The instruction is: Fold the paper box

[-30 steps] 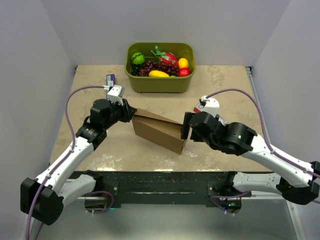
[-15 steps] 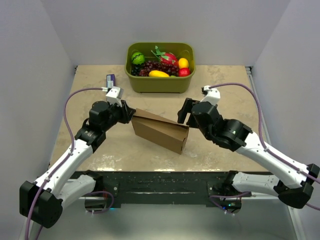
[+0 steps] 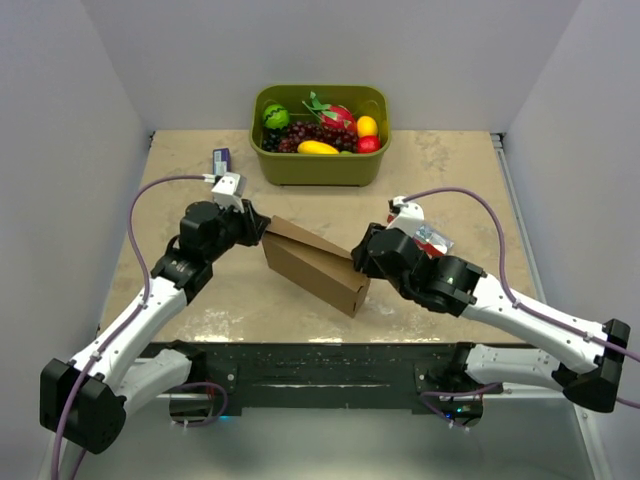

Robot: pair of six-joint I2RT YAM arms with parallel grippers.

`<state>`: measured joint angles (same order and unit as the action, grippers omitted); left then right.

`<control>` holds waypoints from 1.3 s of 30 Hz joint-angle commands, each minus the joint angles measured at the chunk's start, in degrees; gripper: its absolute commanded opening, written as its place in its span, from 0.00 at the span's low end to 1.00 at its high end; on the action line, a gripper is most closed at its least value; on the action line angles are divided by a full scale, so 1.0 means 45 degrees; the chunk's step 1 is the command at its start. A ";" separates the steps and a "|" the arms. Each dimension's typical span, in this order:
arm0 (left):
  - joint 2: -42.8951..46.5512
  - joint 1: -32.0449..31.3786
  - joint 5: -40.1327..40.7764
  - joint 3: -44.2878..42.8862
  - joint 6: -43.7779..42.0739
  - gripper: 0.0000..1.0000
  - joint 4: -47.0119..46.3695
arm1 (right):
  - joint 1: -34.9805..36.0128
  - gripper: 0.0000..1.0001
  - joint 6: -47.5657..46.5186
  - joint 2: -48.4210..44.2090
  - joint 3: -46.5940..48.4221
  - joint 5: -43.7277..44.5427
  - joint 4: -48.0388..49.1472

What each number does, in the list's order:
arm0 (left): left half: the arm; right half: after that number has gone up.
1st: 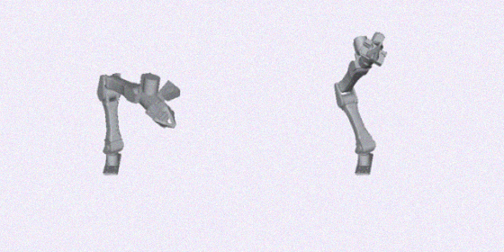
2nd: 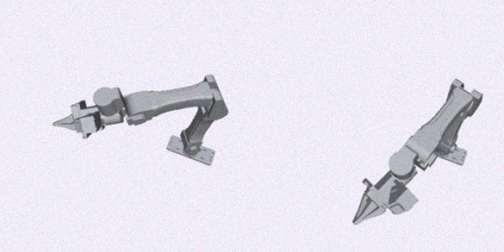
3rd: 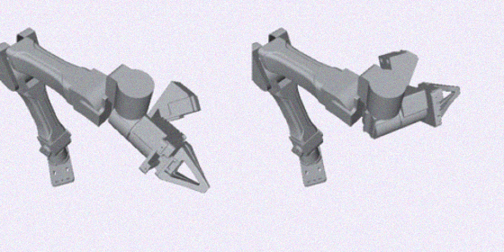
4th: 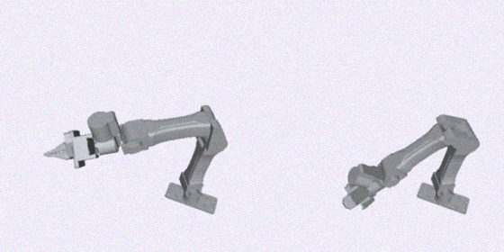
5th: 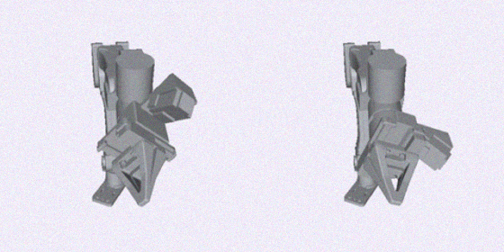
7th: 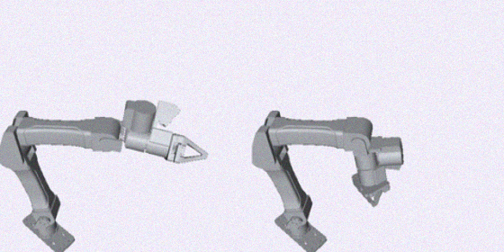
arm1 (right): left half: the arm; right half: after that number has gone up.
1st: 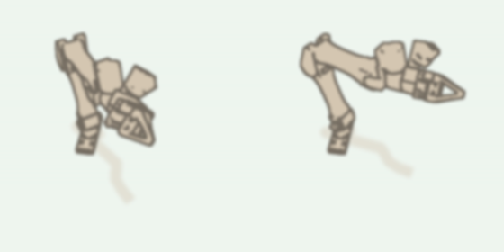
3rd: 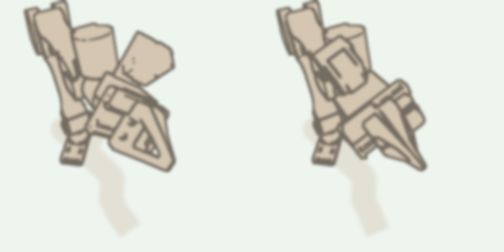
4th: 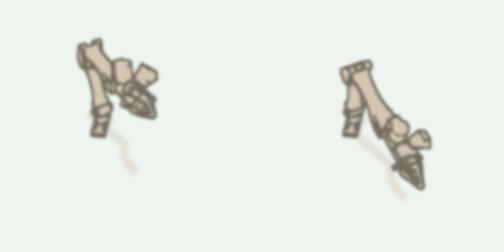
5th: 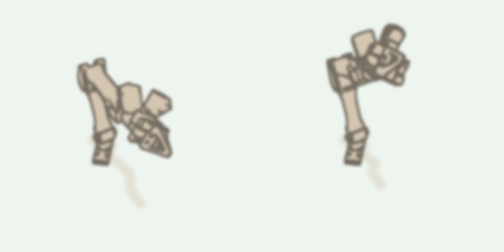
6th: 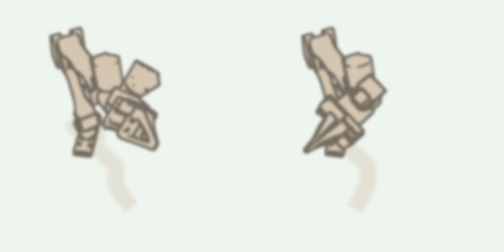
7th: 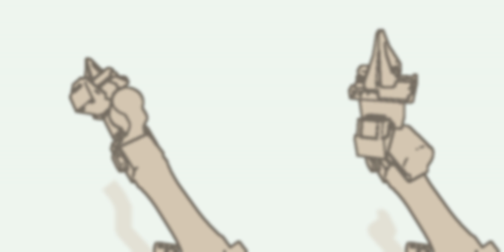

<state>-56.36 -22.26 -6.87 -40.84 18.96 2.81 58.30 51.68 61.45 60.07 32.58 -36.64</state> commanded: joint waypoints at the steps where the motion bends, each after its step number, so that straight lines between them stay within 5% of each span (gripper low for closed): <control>1: -0.0406 -0.0052 0.0550 0.0852 0.0024 0.25 0.1935 | 0.0714 0.40 0.1735 -0.0159 -0.1296 0.0709 -0.0451; 13: -0.0504 -0.0151 0.1449 0.1145 0.0454 0.25 0.2442 | 0.2629 0.35 0.4080 0.0581 -0.1787 0.3189 -0.1700; 24: -0.0289 -0.0170 0.1898 0.1516 0.0883 0.27 0.2909 | 0.3137 0.37 0.3789 0.1715 -0.1494 0.3386 -0.1565; 34: -0.0367 -0.0170 0.2347 0.2453 0.2270 0.47 0.3087 | 0.3254 0.45 0.3730 0.1579 -0.1748 0.3483 -0.1408; 39: -0.0093 -0.0170 0.2231 0.3039 0.2719 0.46 0.2639 | 0.3411 0.51 0.4101 0.1832 -0.2236 0.3522 -0.1232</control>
<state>-54.30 -23.00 1.61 -33.65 31.48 -2.37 72.25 68.82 66.15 54.52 52.64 -35.73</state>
